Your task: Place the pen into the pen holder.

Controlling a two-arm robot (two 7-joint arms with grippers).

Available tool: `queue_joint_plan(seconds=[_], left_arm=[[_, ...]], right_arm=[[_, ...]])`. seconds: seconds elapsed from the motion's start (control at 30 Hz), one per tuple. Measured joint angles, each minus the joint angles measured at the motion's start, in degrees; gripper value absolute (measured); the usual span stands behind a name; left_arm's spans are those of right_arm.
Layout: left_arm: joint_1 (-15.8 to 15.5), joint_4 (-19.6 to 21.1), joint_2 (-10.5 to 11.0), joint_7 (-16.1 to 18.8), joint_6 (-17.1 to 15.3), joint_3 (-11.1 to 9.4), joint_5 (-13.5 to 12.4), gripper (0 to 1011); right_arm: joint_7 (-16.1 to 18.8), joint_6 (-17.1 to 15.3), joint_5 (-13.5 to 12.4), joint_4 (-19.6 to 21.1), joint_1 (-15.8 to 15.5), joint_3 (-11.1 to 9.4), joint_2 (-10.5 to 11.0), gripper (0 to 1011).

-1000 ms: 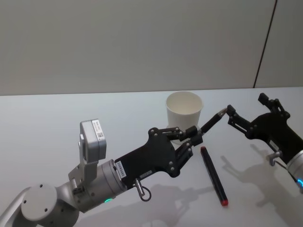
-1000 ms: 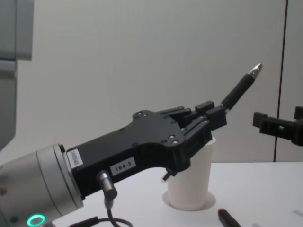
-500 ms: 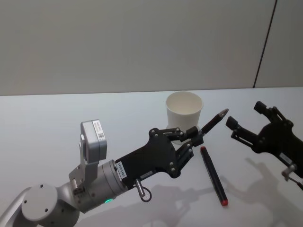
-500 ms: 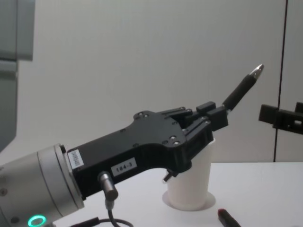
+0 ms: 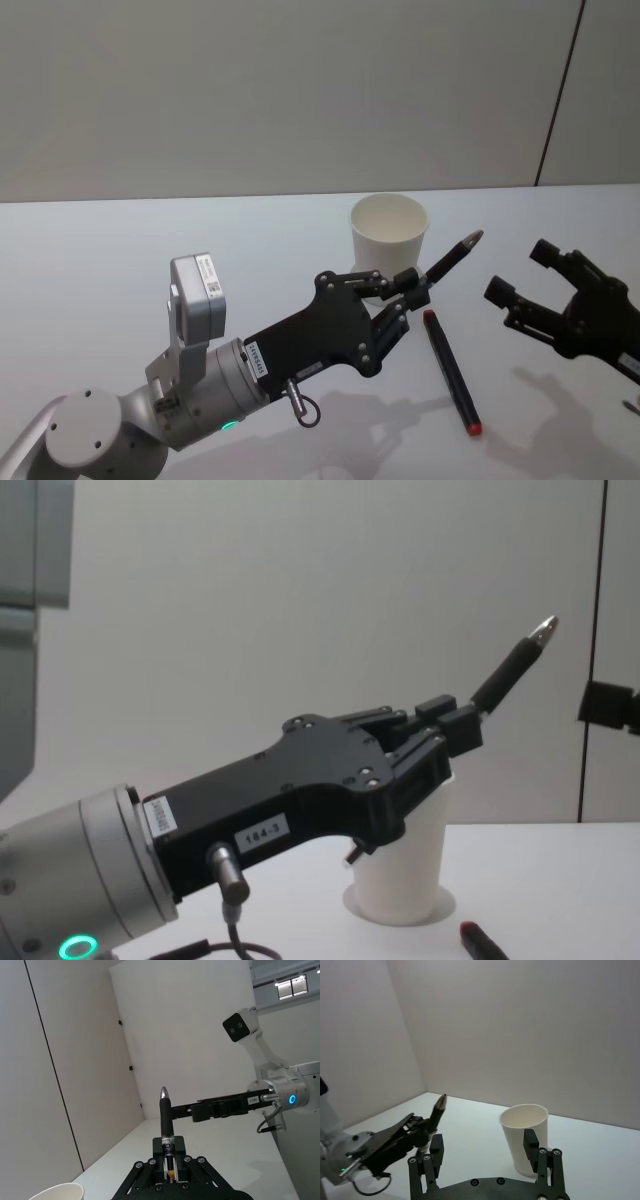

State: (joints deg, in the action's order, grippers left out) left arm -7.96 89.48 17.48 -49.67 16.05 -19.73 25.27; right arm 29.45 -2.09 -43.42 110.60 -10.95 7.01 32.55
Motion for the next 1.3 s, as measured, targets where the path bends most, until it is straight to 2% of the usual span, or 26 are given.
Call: queue_joint_plan(seconds=[0.03, 0.23, 0.27, 0.33, 0.57, 0.9, 1.3], left_arm=[[0.00, 0.00, 0.00, 0.00, 0.00, 0.00, 0.00, 131], [0.00, 0.00, 0.00, 0.00, 0.00, 0.00, 0.00, 131], [0.00, 0.00, 0.00, 0.00, 0.00, 0.00, 0.00, 131], [0.00, 0.00, 0.00, 0.00, 0.00, 0.00, 0.00, 131], [0.00, 0.00, 0.00, 0.00, 0.00, 0.00, 0.00, 131], [0.00, 0.00, 0.00, 0.01, 0.00, 0.00, 0.00, 131], [0.00, 0.00, 0.00, 0.01, 0.01, 0.00, -0.01, 131]], right_arm=[[0.00, 0.00, 0.00, 0.00, 0.00, 0.00, 0.00, 1001], [2.96, -1.52, -5.69, 0.58, -0.99, -0.62, 1.31, 1002], [2.96, -1.52, -5.69, 0.58, -0.99, -0.62, 1.31, 1002], [3.81, -2.25, -7.99, 0.69, -1.26, -0.79, 1.64, 1002], [4.83, -3.89, -12.23, 0.73, -1.34, -0.79, 1.81, 1002], [4.61, -6.20, -14.46, 0.37, -0.05, 0.48, 0.61, 1002], [3.72, -8.57, -13.55, -0.51, 2.37, 2.53, -1.40, 1002]])
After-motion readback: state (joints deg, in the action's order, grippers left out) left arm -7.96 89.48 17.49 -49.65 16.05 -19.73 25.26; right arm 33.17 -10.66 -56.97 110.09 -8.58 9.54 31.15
